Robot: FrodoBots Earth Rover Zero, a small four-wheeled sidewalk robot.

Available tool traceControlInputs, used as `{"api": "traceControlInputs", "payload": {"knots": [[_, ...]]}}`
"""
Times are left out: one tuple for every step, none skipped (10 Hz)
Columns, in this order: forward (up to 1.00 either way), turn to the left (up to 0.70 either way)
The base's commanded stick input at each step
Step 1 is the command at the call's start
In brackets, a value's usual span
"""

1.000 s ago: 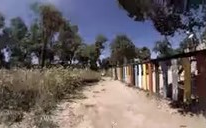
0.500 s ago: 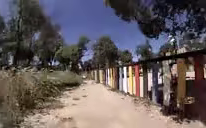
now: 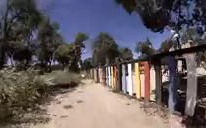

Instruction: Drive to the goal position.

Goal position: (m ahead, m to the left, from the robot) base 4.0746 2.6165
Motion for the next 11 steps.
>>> {"api": "traceControlInputs", "payload": {"knots": [[0.85,0.0],[0.85,0.17],[0.85,0.34],[0.85,0.34],[0.85,0.34],[0.85,0.34],[0.85,0.0],[0.85,0.0],[0.85,0.0],[0.85,0.0],[0.85,0.02]]}}
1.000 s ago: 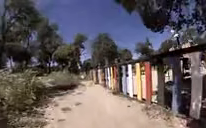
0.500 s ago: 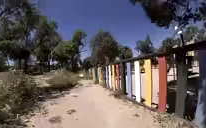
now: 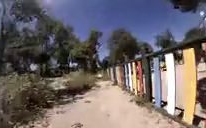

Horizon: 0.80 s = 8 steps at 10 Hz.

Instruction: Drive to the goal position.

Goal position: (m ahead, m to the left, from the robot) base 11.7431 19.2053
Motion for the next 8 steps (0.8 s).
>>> {"api": "traceControlInputs", "payload": {"knots": [[0.85,0.34],[0.85,0.34],[0.85,0.34],[0.85,0.34],[0.85,0.21],[0.85,0.0],[0.85,0.0],[0.85,0.0]]}}
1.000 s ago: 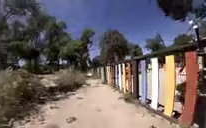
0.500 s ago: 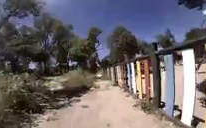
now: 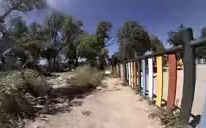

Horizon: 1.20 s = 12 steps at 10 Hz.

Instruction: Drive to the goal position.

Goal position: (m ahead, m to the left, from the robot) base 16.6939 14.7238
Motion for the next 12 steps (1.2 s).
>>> {"api": "traceControlInputs", "payload": {"knots": [[0.85,0.0],[0.85,0.34],[0.85,0.34],[0.85,0.34],[0.85,0.34],[0.85,0.34],[0.85,0.34],[0.85,0.34],[0.85,0.0],[0.85,0.0],[0.85,0.0],[0.85,0.34]]}}
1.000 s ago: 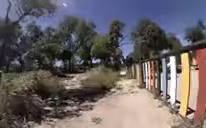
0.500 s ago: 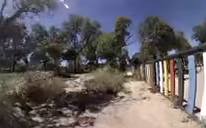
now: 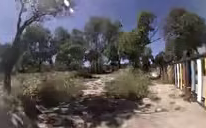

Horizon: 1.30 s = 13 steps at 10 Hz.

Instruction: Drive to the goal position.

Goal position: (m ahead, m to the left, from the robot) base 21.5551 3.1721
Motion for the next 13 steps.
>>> {"api": "traceControlInputs", "payload": {"knots": [[0.85,0.34],[0.85,0.34],[0.85,0.34],[0.85,0.09],[0.85,0.0],[0.85,0.0],[0.85,0.0],[0.85,0.0],[0.85,-0.26],[0.85,-0.33],[0.85,-0.34],[0.85,-0.34],[0.85,-0.34]]}}
